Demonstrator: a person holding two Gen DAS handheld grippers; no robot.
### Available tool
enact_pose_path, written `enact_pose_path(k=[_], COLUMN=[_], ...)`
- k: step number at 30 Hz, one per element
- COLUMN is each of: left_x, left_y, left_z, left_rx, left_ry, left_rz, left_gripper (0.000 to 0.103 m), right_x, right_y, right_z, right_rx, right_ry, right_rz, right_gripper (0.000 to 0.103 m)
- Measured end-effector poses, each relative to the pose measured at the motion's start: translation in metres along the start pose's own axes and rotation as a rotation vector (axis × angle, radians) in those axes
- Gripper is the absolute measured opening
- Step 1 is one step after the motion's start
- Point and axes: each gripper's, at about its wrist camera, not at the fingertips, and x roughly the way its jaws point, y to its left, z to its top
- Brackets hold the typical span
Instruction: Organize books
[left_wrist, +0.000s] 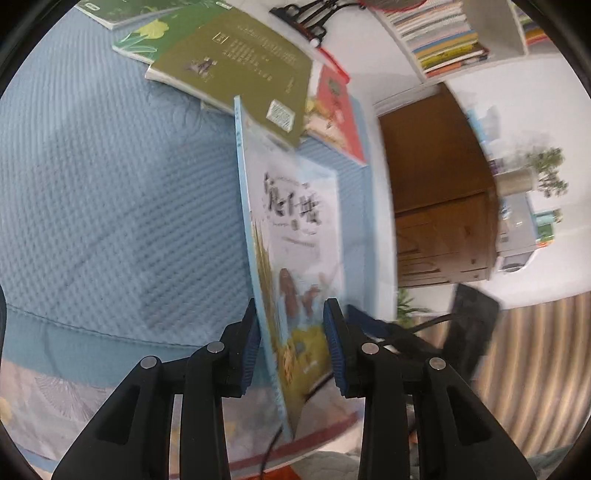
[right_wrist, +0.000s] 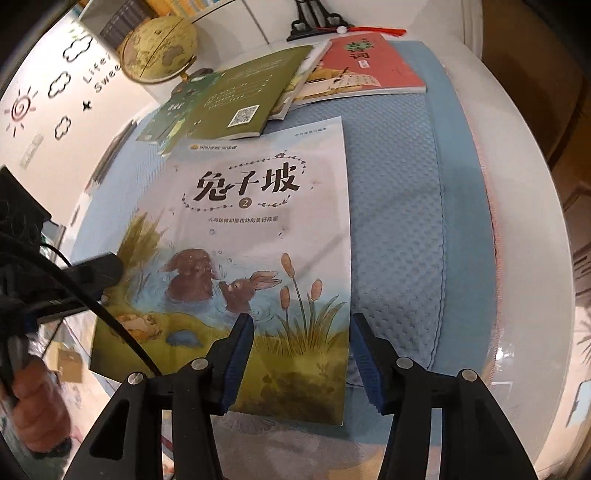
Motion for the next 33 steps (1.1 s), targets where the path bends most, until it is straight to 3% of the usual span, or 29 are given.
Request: enact_pose_path(k=[6,10,12,14,18,21,23,25,27,29,33], left_x=[0.043,0.033,0.023,0.016,0.010,0.008,0.008,0.011,0.010,0.007,0.005], left_y=[-0.013,-0.016,-0.015,-0.015,-0.008,-0.005,0.000,0.003,0.011,0.018,0.032], left_z=[-0.009,-0.012,-0.005,0.000,0.003,0.001,-0.001,-0.003,-0.007,-0.011,-0.015], left_rx=[0.025,-0.001,-0.049,-0.075,-0.137,-0.164,-0.170,-0.165,-0.159,-0.158,-0.190], left_ry=[0.032,0.034,0.019,0.009,0.006,0.007,0.020,0.039,0.053,0.056,0.054], left_rz=[0.037,-0.029,-0.135,-0.199,-0.302,-0.335,-0.317,-0.257,-0.171,-0.114,-0.073], left_gripper=[0.018,0.018,0.018,0.018,0.018,0.018,0.018,0.018,0.018,0.018,0.021], right_x=[-0.001,-0.006,-0.012,-0.020,-0.032,-0.019,-0.008,0.001,0.004,0.002,-0.002], right_y=[0.001,-0.004,-0.009,-0.018,-0.042,-0.056,-0.056,-0.053,-0.050,-0.042,-0.023], right_z=[0.000,0.001,0.004,0.006,0.005,0.004,0.004,0.003,0.003,0.002,0.004], right_rx=[0.003,0.039,0.061,0.099,0.202,0.312,0.354,0.380,0.369,0.332,0.236], right_ry=[-0.004,0.020,0.036,0.048,0.016,0.040,0.051,0.049,0.047,0.038,0.023], right_rz=[0.011,0.047,0.091,0.174,0.307,0.446,0.515,0.537,0.500,0.476,0.372], right_gripper=[0.053,0.053,0.054,0.061,0.074,0.074,0.067,0.041,0.028,0.026,0.023])
